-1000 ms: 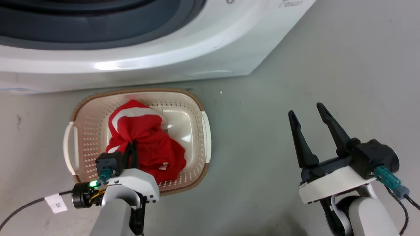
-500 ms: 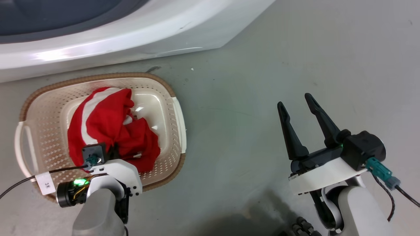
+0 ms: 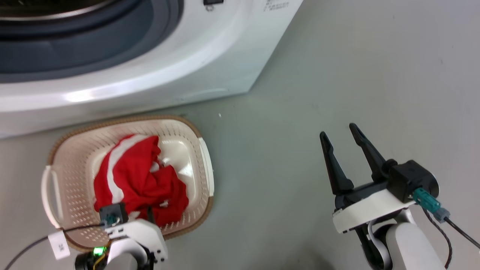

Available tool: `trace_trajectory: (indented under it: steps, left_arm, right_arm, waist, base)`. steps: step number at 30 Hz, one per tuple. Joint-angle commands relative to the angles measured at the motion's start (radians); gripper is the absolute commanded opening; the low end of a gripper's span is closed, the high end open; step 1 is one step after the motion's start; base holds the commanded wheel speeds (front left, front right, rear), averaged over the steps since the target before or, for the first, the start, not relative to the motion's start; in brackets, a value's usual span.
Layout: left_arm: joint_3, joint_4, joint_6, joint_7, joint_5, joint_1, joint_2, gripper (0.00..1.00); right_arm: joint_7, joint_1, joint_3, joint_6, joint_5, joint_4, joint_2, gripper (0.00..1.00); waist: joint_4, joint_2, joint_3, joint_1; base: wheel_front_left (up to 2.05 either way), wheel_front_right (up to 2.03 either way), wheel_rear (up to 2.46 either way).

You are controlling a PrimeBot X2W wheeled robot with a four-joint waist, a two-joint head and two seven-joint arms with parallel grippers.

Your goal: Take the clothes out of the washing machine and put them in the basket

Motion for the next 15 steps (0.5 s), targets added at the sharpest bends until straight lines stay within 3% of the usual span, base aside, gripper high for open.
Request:
trace_trajectory:
  steps: [1, 8, 15]
  left_arm:
    - [0.008, -0.006, -0.004, -0.003, -0.009, 0.022, -0.005, 1.0]
    - [0.01, -0.069, -0.019, -0.003, -0.014, 0.143, -0.024, 1.0]
    - [-0.044, -0.24, -0.029, -0.003, -0.044, 0.222, -0.03, 1.0]
  right_arm:
    - [0.004, 0.017, -0.005, -0.001, -0.001, 0.003, 0.001, 1.0]
    - [0.043, 0.096, -0.034, -0.001, -0.037, -0.013, 0.002, 1.0]
    - [0.089, 0.18, -0.077, -0.001, -0.06, -0.061, 0.002, 1.0]
  waist:
    - [0.027, 0.0, -0.098, -0.0001]
    - [0.065, 0.0, -0.269, -0.0001]
    - [0.12, 0.0, -0.374, -0.0001]
  base:
    - [0.0, 0.0, 0.0]
    - [0.0, 0.0, 0.0]
    - [0.0, 0.0, 0.0]
